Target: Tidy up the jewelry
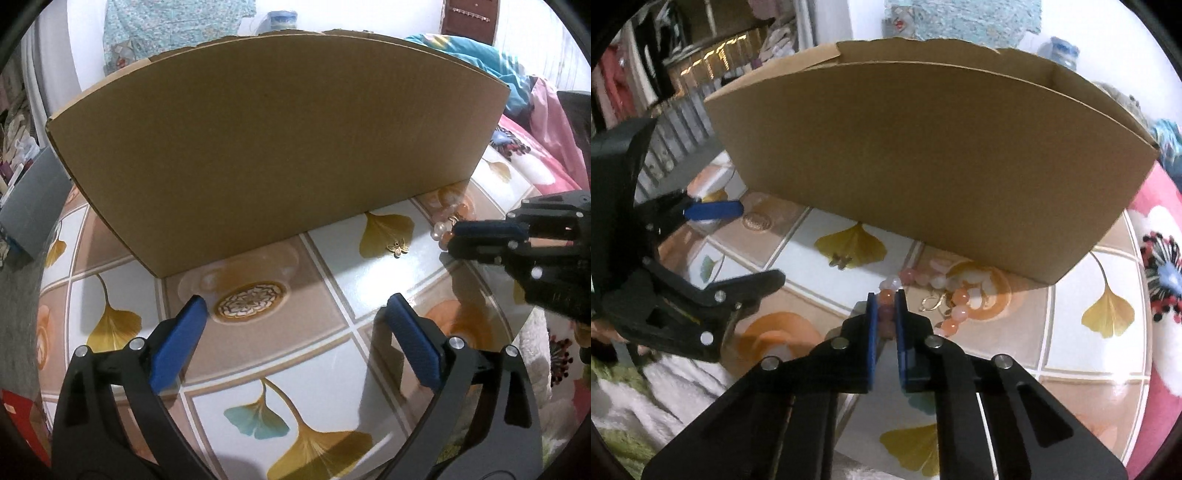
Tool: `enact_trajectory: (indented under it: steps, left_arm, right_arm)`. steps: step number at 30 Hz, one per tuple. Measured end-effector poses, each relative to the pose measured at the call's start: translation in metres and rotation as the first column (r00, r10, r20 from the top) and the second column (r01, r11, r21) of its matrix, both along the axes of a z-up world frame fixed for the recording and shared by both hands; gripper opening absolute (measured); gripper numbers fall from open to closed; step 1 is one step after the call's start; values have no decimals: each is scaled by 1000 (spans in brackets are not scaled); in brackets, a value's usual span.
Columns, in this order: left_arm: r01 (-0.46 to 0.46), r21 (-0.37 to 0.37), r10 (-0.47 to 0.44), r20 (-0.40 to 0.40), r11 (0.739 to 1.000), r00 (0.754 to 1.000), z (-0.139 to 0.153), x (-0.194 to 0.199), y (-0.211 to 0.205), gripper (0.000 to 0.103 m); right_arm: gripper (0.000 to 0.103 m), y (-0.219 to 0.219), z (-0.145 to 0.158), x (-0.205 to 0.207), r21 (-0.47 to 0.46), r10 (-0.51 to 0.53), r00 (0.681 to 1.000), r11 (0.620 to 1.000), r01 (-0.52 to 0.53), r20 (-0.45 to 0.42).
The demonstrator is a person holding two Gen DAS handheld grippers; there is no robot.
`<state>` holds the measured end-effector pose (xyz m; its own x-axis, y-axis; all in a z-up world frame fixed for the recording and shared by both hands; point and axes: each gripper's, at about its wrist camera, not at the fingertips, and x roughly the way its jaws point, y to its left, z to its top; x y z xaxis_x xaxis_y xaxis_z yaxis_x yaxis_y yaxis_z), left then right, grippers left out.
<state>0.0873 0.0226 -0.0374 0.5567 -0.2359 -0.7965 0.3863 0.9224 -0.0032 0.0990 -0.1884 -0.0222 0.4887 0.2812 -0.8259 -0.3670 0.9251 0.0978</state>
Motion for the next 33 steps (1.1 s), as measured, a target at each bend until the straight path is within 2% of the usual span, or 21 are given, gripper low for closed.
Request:
enact_trajectory:
  steps: [4, 7, 10, 15, 18, 20, 23, 25, 27, 30, 32, 33]
  left_arm:
    - [-2, 0, 2, 4, 1000, 1000, -4, 0, -6, 95]
    - [-2, 1, 2, 4, 1000, 1000, -3, -2, -10, 95]
    - [-7, 1, 7, 0, 1000, 1000, -4, -1, -11, 95]
    - [-15, 9, 15, -15, 1000, 1000, -1, 4, -16, 95]
    - [-20, 11, 20, -19, 1000, 1000, 1, 7, -18, 95]
    - [-21, 12, 21, -20, 1000, 1000, 2, 8, -19, 95]
    - [-24, 14, 24, -26, 1000, 999, 5, 10, -21, 95]
    - [-28, 17, 29, -31, 999, 999, 5, 11, -22, 95]
    - [-31, 19, 32, -35, 999, 999, 7, 12, -24, 95]
    - [-31, 21, 32, -38, 999, 999, 9, 13, -25, 95]
    - [-32, 22, 33, -41, 999, 999, 9, 15, -25, 95]
    - [-35, 22, 36, -43, 999, 998, 10, 15, -26, 95]
  right_arm:
    - [9, -26, 12, 5, 118, -67, 998, 991, 66, 1]
    - [9, -54, 25, 11, 211, -133, 991, 969, 129, 4]
    - [9, -82, 35, 15, 260, -194, 981, 948, 183, 15]
    - [9, -98, 51, 13, 209, -208, 974, 960, 186, 87]
    - [9, -90, 52, 3, 89, -148, 980, 987, 137, 133]
    - [9, -77, 46, -5, 3, -84, 988, 996, 84, 129]
    - [9, -52, 28, -20, -123, 14, 994, 992, -1, 108]
    - [10, -41, 17, -28, -168, 52, 995, 985, -37, 85]
    - [10, -37, 10, -34, -186, 56, 996, 982, -42, 70]
    - [11, -40, 8, -38, -147, 21, 998, 989, -12, 57]
    - [15, -47, 12, -40, -88, -15, 998, 996, 20, 59]
    - [22, -49, 14, -42, -70, -27, 998, 997, 31, 63]
